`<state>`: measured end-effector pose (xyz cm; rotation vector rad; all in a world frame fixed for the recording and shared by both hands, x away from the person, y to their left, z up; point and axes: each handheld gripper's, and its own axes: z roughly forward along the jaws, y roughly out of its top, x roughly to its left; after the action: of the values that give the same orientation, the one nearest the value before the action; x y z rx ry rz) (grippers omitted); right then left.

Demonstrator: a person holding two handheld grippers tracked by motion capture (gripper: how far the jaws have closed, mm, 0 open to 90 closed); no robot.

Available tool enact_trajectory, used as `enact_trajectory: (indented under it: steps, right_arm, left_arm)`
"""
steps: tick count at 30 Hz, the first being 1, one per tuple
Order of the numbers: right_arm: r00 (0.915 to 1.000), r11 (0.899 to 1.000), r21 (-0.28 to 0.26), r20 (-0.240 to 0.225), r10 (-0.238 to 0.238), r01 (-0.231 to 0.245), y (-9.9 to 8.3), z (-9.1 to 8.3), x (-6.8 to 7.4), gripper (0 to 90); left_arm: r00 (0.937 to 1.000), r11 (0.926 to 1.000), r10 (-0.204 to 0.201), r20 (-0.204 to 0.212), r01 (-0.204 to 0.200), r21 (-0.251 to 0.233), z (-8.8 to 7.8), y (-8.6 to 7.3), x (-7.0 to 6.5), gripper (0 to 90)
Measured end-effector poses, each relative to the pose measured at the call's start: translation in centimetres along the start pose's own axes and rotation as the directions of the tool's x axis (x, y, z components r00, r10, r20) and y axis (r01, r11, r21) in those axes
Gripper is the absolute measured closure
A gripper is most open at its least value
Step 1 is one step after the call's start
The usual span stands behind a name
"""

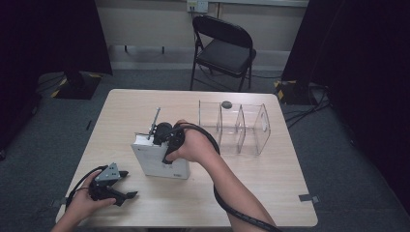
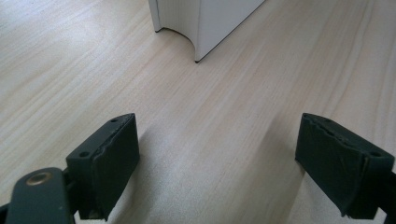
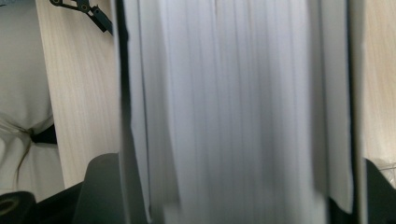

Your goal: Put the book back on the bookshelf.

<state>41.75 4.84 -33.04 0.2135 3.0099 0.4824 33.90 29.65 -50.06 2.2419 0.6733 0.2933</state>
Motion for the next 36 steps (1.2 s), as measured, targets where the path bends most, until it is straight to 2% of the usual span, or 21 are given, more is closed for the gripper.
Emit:
enact_trajectory:
  steps: [5, 7, 10, 15, 24, 29, 36]
  right_arm:
    - [1.0, 1.0, 0.017, -0.005, -0.009, 0.009, 0.1, 0.0, 0.3, 42.3]
    - [0.9998, 1.0, 0.006, -0.009, -0.017, 0.017, 0.1, -0.2, 0.5, 45.5]
    - [1.0, 1.0, -0.018, 0.0, -0.002, 0.002, 0.0, -0.4, 0.6, 47.5]
    - [0.9998, 1.0, -0.013, 0.02, -0.008, 0.009, 0.0, -0.6, 0.8, 50.5]
    - [0.9986, 0.998, -0.033, 0.023, 0.048, -0.047, -0.6, -1.1, 0.8, 52.0]
    - [0.9957, 0.995, -0.049, -0.024, 0.09, -0.091, -1.7, -1.5, 0.6, 52.0]
    - [0.9907, 0.991, -0.038, -0.04, 0.13, -0.132, -3.0, -2.2, 0.5, 52.1]
  left_arm:
    - [0.9999, 1.0, -0.006, 0.011, 0.006, -0.007, 0.0, -0.1, -0.1, 12.5]
    - [0.9999, 0.9999, 0.002, 0.011, -0.002, -0.01, 0.1, -0.2, 0.0, 11.5]
    - [1.0, 1.0, 0.005, 0.006, -0.005, -0.008, 0.1, -0.1, -0.1, 10.4]
    - [0.9999, 1.0, 0.002, 0.014, -0.002, -0.005, 0.2, -0.1, -0.2, 8.6]
    - [0.9999, 1.0, 0.004, 0.016, -0.004, -0.005, 0.2, -0.1, -0.2, 8.2]
    - [0.9998, 1.0, 0.005, 0.018, -0.005, -0.004, 0.2, -0.1, -0.1, 8.0]
    - [0.9998, 0.9999, 0.016, 0.013, -0.016, 0.0, 0.1, -0.1, -0.1, 7.8]
